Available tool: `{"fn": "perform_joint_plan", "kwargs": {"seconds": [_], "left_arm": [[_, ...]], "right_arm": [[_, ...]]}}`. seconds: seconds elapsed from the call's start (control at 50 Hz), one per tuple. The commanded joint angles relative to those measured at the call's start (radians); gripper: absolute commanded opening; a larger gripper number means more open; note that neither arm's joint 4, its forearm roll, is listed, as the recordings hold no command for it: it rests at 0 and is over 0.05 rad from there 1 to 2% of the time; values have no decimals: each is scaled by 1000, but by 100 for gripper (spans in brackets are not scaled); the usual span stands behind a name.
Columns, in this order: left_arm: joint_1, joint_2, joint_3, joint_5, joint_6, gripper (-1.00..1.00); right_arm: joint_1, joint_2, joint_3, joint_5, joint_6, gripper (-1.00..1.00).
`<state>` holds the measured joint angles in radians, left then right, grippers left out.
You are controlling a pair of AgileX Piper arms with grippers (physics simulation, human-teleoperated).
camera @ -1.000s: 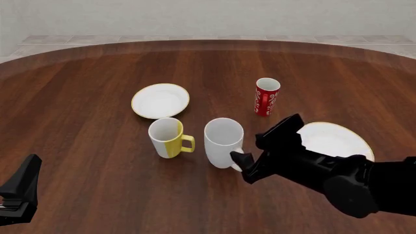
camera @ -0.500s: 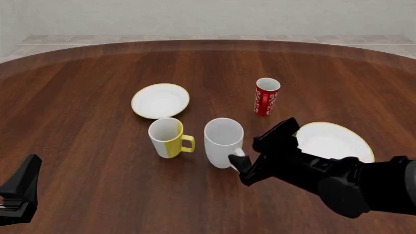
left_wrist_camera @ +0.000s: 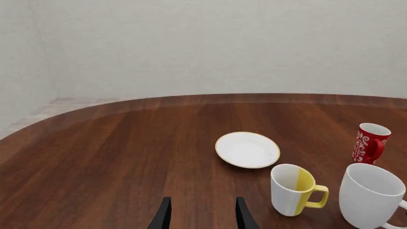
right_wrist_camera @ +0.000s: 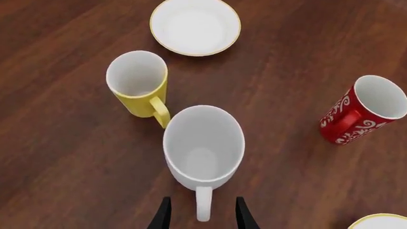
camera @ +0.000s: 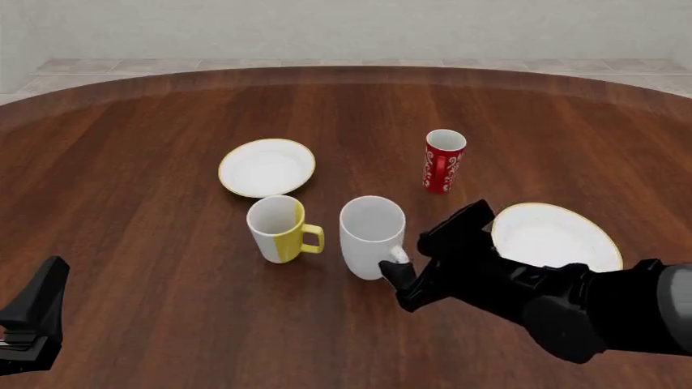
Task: Put the white mug on the left plate.
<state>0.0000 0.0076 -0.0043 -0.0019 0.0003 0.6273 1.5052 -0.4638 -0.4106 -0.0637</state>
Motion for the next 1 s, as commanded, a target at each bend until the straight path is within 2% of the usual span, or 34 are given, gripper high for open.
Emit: {"fn": "perform_joint_plan", "kwargs": {"seconds": [0.02, 1.0], "left_arm": [[0, 0, 0, 0, 0, 100], [0, 0, 0, 0, 0, 100]], "right_arm": [[-1, 16, -2, -8, -1, 100], [1, 95, -8, -49, 14, 100]]}}
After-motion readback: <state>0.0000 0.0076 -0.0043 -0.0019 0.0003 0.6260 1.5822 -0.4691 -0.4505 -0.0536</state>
